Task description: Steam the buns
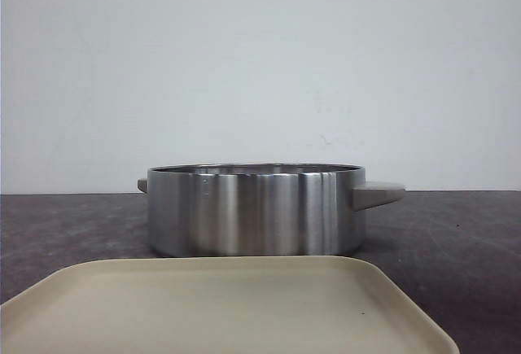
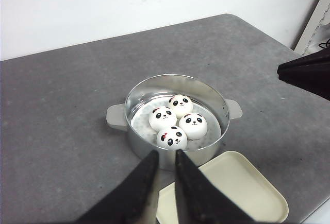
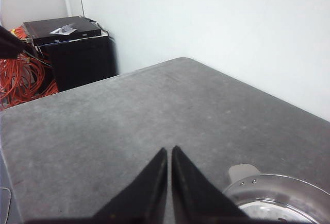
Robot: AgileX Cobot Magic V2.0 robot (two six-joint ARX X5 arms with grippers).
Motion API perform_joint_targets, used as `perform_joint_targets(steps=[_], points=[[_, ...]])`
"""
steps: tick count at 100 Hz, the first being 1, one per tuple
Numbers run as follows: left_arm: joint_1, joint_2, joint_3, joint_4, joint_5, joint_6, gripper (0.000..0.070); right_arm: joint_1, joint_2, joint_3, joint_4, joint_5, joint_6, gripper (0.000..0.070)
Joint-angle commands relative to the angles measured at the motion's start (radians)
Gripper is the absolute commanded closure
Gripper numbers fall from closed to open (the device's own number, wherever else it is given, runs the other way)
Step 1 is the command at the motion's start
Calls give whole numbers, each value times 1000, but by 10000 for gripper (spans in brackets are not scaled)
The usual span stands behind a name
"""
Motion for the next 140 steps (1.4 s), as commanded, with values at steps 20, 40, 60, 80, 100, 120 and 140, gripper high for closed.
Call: perform_joint_targets(steps=[20, 40, 60, 80, 100, 120, 140], points=[[-6, 5, 13, 13, 3, -2, 676, -13, 8, 5, -38, 71, 1, 692], [-6, 5, 13, 13, 2, -2, 676, -76, -6, -96, -55, 94, 0, 692], [-6, 5, 13, 13, 3, -2, 676, -208, -120, -312, 39, -11, -73, 693], [-6, 5, 13, 13, 3, -2, 676, -389, -324, -587, 302, -155, -97, 693], [-6, 5, 13, 13, 3, -2, 676, -662, -601, -711, 184, -326, -151, 693], [-6, 5, 13, 13, 3, -2, 676, -985, -888, -785, 62, -380, -187, 693], [-6, 5, 13, 13, 3, -2, 676, -1160, -1046, -900, 58, -438, -167, 693]])
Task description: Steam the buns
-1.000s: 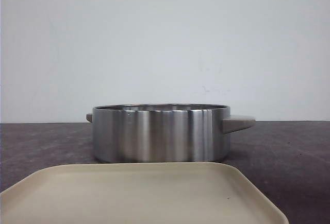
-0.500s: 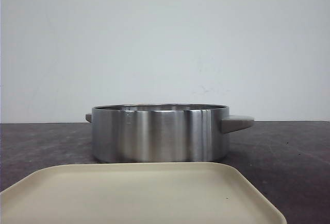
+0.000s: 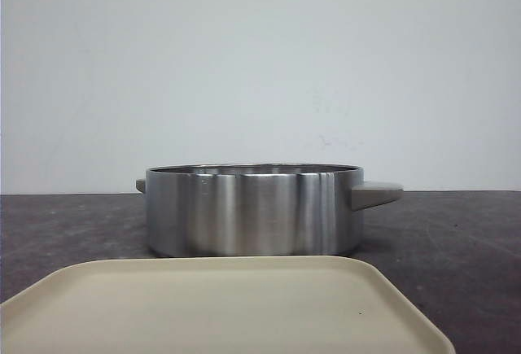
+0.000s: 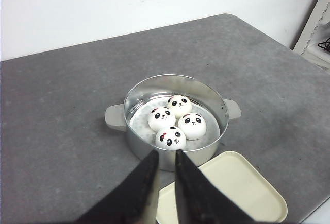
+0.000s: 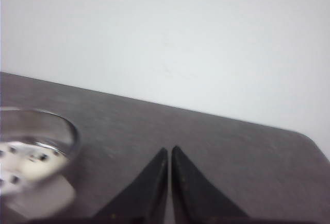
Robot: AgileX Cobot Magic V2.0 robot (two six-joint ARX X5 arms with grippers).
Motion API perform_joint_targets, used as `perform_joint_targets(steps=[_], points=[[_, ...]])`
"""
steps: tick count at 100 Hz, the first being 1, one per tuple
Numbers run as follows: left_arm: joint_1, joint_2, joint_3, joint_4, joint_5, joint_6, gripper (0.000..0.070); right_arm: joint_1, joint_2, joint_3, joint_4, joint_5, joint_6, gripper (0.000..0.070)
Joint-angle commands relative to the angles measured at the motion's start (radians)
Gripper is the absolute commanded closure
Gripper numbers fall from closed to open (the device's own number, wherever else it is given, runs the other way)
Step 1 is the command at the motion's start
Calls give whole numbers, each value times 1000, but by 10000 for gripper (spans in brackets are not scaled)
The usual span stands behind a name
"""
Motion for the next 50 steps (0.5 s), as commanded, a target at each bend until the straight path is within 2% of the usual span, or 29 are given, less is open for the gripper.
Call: perform_joint_targets(steps=[1, 20, 35, 50], points=[[-6, 5, 13, 13, 2, -2, 676, -30, -37, -36, 3, -50, 18, 693], [-6, 5, 13, 12, 2, -2, 676, -55, -85, -143, 20, -136, 114, 693], [-6, 5, 13, 13, 2, -2, 676, -59, -85, -182, 27, -126, 130, 693], [-6, 5, 13, 13, 2, -2, 676, -75, -85, -183, -48, -125, 145, 693]])
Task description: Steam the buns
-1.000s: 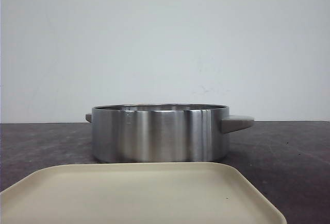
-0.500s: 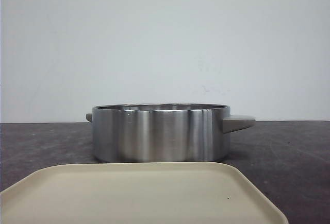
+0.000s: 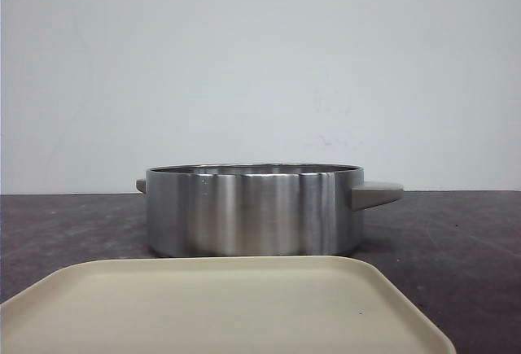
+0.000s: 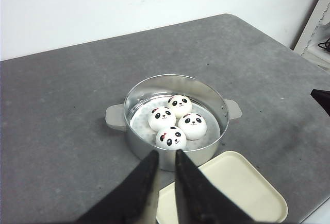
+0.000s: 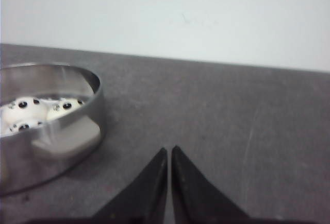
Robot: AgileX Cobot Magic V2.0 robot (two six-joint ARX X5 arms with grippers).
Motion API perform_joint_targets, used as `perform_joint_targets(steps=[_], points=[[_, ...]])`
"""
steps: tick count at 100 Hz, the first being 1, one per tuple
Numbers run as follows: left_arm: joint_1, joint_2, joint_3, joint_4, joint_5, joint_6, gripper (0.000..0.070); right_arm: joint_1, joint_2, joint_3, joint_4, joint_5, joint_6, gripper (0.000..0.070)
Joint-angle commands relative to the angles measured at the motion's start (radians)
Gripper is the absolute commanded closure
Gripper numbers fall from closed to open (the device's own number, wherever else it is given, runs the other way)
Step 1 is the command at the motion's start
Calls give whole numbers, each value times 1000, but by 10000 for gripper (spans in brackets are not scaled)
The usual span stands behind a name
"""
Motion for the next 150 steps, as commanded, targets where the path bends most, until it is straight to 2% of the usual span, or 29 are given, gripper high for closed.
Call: perform_joint_targets(steps=[1, 13, 31, 150], points=[[-6, 5, 14, 13, 2, -2, 676, -7, 1, -3, -18, 3, 22, 693], [-6, 5, 13, 13, 2, -2, 676, -16, 1, -3, -80, 37, 22, 693], [-6, 5, 13, 13, 2, -2, 676, -21, 1, -3, -85, 112, 21, 693], [-6, 5, 14, 6, 2, 5, 676, -21, 1, -3, -69, 103, 21, 693]])
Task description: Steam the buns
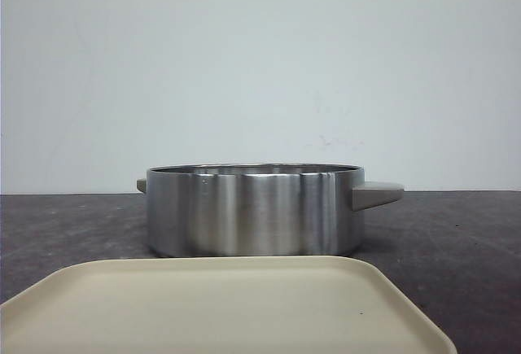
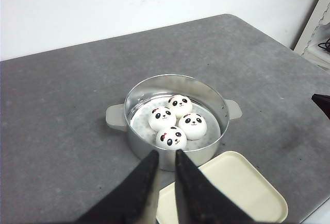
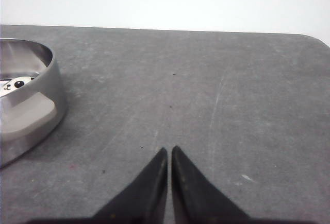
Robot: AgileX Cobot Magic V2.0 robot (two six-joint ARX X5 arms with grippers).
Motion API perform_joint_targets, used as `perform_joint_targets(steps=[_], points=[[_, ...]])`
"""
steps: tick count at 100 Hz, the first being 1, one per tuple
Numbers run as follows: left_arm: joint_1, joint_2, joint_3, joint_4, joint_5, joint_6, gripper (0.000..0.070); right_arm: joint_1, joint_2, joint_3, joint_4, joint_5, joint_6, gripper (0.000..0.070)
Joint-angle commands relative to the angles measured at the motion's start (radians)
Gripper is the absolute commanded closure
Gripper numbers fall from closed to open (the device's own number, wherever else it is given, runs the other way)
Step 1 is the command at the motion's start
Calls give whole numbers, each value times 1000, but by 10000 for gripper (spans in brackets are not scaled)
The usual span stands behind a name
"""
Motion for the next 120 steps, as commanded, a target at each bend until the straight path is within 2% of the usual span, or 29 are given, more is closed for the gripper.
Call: perform_joint_targets(steps=[1, 16, 31, 43, 56, 66, 77, 89, 101, 109, 120], points=[[-6, 5, 14, 8, 2, 5, 676, -2, 0, -3, 7, 0, 11, 693], [-4, 5, 14, 31, 2, 5, 675, -2, 0, -3, 7, 0, 11, 693], [-1, 7, -20, 145, 2, -4, 676, -2, 0, -3, 7, 0, 11, 693], [51, -47, -236, 431, -1, 62, 676, -2, 0, -3, 7, 0, 11, 693], [132, -139, -576, 776, 17, 43, 674, -2, 0, -3, 7, 0, 11, 693], [179, -202, -812, 965, 59, 13, 674, -2, 0, -3, 7, 0, 11, 693], [225, -290, -1025, 1111, 58, 17, 674, -2, 0, -3, 7, 0, 11, 693], [294, -397, -1167, 1111, 24, 46, 674, -2, 0, -3, 7, 0, 11, 693], [382, -478, -1233, 1019, -109, 55, 674, -2, 0, -3, 7, 0, 11, 693], [443, -508, -1279, 1012, -181, 54, 674, -2, 0, -3, 7, 0, 11, 693], [520, -535, -1318, 970, -196, 57, 674, -2, 0, -3, 7, 0, 11, 693]])
